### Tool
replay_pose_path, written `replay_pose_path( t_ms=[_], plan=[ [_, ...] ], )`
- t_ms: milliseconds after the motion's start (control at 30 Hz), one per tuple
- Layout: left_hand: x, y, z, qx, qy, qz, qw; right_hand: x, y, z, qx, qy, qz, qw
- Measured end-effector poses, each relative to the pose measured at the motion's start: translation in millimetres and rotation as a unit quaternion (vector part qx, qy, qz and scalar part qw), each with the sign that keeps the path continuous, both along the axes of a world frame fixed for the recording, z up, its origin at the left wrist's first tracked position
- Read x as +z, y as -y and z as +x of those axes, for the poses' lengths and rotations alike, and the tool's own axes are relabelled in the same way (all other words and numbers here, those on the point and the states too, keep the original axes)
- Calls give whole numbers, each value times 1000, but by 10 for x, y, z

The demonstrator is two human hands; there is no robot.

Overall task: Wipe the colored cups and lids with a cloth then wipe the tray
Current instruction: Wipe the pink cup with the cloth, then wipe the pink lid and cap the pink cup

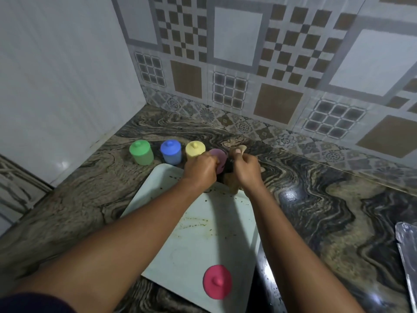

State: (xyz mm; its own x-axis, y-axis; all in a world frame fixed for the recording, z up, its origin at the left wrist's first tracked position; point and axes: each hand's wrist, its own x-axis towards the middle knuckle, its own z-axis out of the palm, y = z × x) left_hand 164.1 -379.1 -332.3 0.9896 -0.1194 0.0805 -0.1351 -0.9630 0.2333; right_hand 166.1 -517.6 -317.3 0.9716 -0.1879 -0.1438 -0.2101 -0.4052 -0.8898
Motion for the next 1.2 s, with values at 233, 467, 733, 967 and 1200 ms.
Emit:
replay_pose_path(
  t_ms=[233, 467, 733, 967, 1200],
  plan=[
    [37, -45, -77, -5, 31, -36, 999, 64, 73, -68, -2, 14, 1, 1000],
    [454, -80, -794, -68, 11, -320, 945, 418, 225, -753, 5, 53, 104, 993],
    [73, -154, -2063, -131, -102, -224, 960, 77, 457, -2110, 72, -10, 146, 987],
    [-208, -74, -2447, -151, -145, -85, 974, -133, 393, -2635, 88, -41, 61, 993],
    [-288, -40, -2496, -116, -116, -102, 981, -243, 397, -2705, 101, -53, 30, 993]
  ],
)
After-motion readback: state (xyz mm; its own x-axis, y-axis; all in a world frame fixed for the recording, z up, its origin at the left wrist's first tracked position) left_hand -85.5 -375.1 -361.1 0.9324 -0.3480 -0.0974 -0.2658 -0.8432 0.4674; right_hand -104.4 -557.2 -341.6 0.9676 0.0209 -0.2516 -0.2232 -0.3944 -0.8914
